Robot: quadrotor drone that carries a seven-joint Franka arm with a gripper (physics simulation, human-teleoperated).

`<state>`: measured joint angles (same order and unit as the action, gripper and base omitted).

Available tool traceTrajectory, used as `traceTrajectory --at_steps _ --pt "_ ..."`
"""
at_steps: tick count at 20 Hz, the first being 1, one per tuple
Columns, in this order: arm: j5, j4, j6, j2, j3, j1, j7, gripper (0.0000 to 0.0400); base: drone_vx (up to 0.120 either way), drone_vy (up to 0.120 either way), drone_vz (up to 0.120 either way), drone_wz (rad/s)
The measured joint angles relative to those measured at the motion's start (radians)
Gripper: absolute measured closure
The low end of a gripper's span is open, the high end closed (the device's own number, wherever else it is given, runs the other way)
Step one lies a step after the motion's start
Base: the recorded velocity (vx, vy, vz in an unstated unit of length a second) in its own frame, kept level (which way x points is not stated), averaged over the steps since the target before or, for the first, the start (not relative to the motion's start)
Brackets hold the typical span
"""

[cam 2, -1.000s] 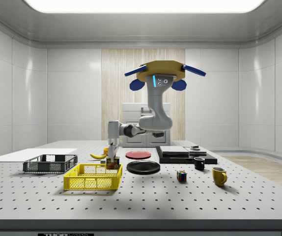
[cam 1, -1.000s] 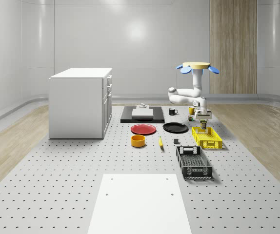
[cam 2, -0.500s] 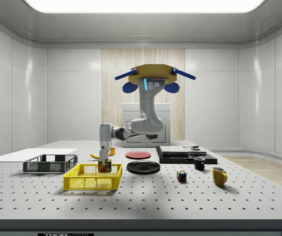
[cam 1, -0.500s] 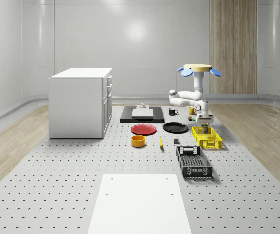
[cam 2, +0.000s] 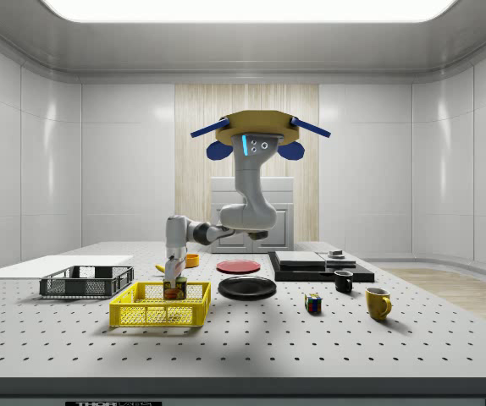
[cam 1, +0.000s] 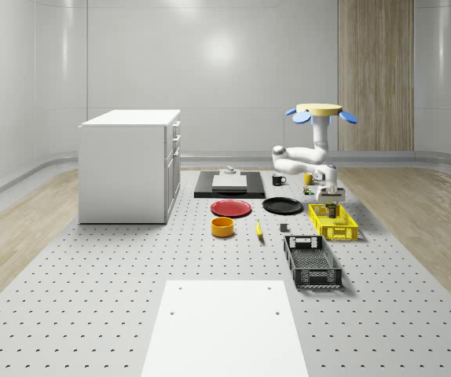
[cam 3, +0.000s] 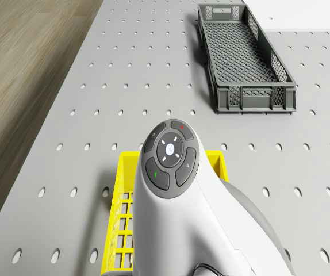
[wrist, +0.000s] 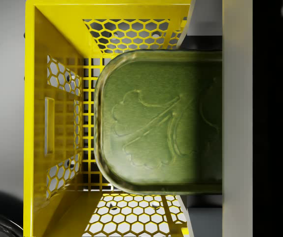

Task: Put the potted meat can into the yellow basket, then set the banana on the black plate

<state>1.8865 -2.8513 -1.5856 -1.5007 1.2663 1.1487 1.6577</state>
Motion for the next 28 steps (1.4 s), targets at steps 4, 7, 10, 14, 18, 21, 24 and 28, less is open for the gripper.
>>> traceTrajectory --at_steps 4,7,10,14,18,21,24,28 --pt "0.050 0.015 -0.023 -0.003 -0.053 0.008 -0.001 0.0110 0.000 0.000 0.000 0.000" --pt "0.085 0.028 -0.038 -0.003 -0.091 0.014 -0.002 0.0110 0.000 0.000 0.000 0.000" --pt "0.105 0.037 -0.048 -0.001 -0.114 0.019 -0.003 0.0057 0.000 0.000 0.000 0.000" --pt "0.106 0.037 -0.048 0.001 -0.116 0.018 -0.004 0.0021 0.000 0.000 0.110 0.000" --pt "0.107 0.038 -0.047 0.003 -0.117 0.017 -0.005 0.0008 0.000 -0.030 0.120 0.000" --pt "0.107 0.038 -0.046 0.005 -0.118 0.016 -0.006 0.0004 0.000 -0.120 0.000 0.000" --pt "0.108 0.038 -0.045 0.006 -0.118 0.016 -0.006 0.0002 0.000 -0.120 0.000 0.000" --pt "0.108 0.037 -0.044 0.007 -0.118 0.015 -0.007 0.0001 0.000 -0.120 0.000 0.000"
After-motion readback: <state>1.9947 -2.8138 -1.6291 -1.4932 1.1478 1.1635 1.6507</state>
